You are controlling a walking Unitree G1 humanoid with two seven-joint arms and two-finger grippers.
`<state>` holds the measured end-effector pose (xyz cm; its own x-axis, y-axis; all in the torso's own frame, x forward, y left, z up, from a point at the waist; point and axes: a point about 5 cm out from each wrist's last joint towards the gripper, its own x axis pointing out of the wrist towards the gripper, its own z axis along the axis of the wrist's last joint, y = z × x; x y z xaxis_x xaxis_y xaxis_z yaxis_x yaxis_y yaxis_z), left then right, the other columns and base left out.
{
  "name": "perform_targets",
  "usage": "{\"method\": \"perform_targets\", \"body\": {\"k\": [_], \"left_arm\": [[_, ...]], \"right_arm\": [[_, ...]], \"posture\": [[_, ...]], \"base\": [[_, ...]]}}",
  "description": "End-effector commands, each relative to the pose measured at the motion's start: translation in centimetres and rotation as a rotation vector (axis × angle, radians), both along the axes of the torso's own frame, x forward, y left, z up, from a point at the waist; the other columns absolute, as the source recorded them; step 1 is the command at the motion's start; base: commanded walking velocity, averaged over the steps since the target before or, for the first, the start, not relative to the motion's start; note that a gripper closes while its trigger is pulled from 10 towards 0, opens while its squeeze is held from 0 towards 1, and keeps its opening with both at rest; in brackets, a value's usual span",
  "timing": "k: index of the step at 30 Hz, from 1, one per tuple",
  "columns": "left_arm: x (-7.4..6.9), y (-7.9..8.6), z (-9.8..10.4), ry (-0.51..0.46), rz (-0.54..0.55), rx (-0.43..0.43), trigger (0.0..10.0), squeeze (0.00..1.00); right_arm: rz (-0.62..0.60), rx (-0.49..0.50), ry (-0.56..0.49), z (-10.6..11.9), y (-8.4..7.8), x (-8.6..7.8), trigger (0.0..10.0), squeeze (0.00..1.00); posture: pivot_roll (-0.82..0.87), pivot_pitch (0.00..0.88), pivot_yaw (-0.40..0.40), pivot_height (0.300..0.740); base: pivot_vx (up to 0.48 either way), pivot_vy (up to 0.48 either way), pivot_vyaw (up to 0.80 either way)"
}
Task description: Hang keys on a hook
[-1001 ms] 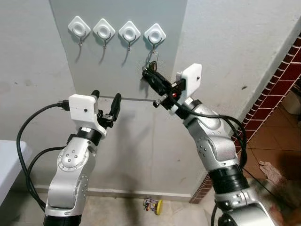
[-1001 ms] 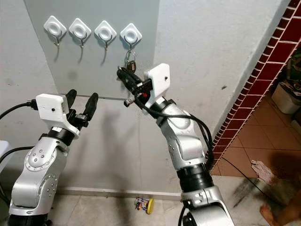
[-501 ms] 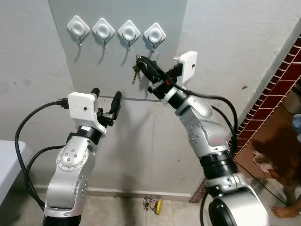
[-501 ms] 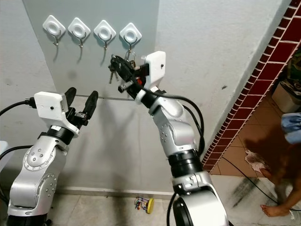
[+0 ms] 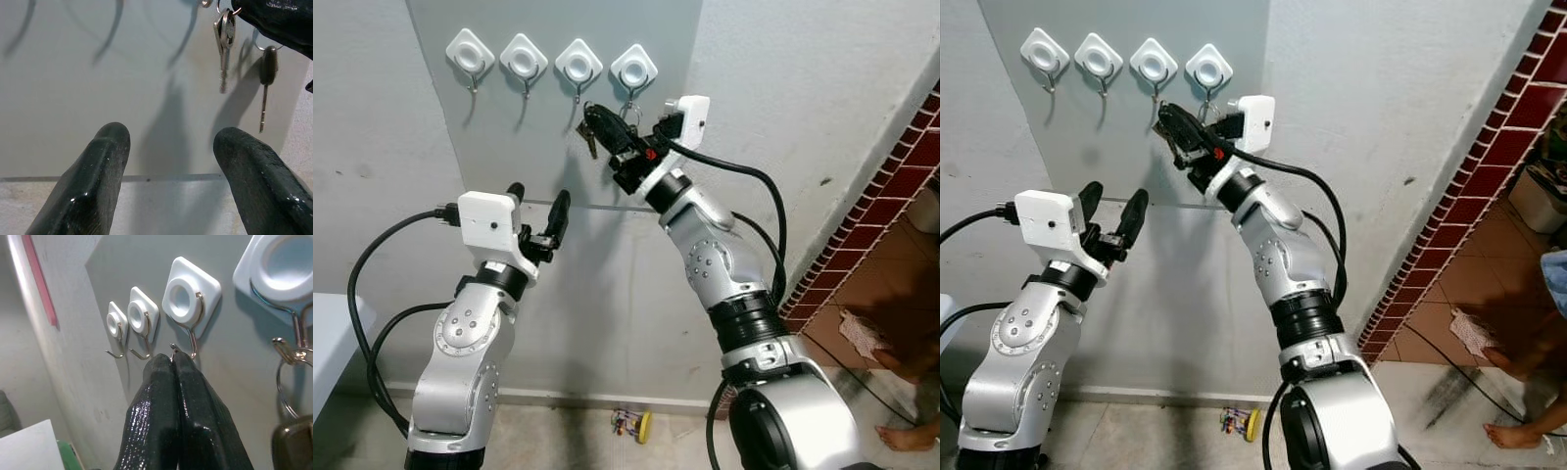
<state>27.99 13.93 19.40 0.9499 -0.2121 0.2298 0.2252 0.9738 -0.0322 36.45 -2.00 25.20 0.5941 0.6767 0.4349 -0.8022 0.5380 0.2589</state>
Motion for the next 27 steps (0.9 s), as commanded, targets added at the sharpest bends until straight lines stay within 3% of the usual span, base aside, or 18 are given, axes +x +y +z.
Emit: {"method": "perform_targets", "body": {"k": [1, 19, 21, 27], "left_arm": [[-0.2, 0.0, 0.4, -0.012, 0.006, 0.004, 10.0, 0.0], [-0.1, -0.1, 0.4, -0.009, 0.01, -0.006, 10.0, 0.0], [-0.1, 0.0, 0.4, -0.009, 0.017, -0.01, 10.0, 0.0], [-0.2, 0.0, 0.4, -0.007, 0.018, -0.013, 10.0, 0.0]], "right_arm": [[0.014, 0.027, -0.025, 1.0, 0.2, 0.1, 10.0, 0.0], [0.062, 0.047, -0.032, 1.6, 0.8, 0.3, 10.0, 0.0], [0.033, -0.015, -0.007, 0.3, 0.5, 0.5, 10.0, 0.0], [0.032, -0.064, 0.029, -1.1, 0.3, 0.5, 10.0, 0.0]], "posture": [[-0.03, 0.004, -0.049, 0.74], [-0.03, 0.006, -0.054, 0.74], [-0.03, 0.008, -0.056, 0.74], [-0.03, 0.012, -0.054, 0.74]], "base": [[0.0, 0.0, 0.0], [0.0, 0.0, 0.0], [0.0, 0.0, 0.0], [0.0, 0.0, 0.0]]}}
